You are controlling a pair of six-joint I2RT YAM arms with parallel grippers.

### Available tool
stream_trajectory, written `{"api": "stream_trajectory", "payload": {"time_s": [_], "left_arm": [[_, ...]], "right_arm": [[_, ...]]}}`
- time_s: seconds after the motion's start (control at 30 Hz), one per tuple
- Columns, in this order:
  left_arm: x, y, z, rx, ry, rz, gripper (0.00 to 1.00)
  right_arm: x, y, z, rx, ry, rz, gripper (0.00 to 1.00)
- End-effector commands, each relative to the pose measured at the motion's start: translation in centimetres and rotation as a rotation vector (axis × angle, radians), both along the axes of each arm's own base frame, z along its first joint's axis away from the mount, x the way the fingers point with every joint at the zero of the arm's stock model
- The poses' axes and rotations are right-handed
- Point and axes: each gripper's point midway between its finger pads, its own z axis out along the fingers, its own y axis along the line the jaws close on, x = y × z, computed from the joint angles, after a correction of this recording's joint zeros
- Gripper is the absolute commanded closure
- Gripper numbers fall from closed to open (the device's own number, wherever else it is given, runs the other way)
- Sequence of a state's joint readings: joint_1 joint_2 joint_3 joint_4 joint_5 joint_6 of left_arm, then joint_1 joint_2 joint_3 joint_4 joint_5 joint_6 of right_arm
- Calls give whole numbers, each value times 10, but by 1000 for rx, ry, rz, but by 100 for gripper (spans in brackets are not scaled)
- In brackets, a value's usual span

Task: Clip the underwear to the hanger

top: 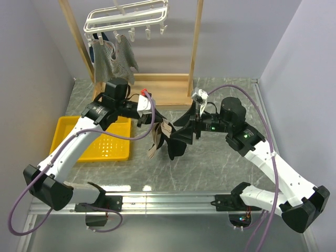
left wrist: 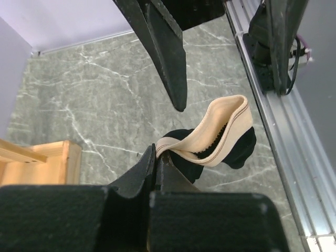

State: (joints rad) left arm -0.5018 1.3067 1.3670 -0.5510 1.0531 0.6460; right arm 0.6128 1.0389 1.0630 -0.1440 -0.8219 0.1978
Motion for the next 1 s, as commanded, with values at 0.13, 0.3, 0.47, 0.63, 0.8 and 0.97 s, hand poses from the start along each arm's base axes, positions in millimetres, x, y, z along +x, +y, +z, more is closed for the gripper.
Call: {"api": "stream_trajectory", "payload": {"time_s": [0.13,0.3,0.47,0.63,0.8,0.97], "left_arm": [[9,-13,8,-31,69,28,100],[19,-20,13,-57,118,60,100],[24,-25,16,-75,161,70,100],[29,-28,19,-85,181,82,100],[27,-28,16,-84,224,90,84],[29,-11,1,-80,258,188,54]], "right_arm": [[18,3,13,29,-86,-110,32],[25,2,5,7,-99,-135,34],[29,0,-3,-13,-114,-164,36],[42,-5,-2,-25,-154,-230,43],[59,-15,7,-38,-200,-336,100],[60,-28,26,-39,-250,-377,100]]}}
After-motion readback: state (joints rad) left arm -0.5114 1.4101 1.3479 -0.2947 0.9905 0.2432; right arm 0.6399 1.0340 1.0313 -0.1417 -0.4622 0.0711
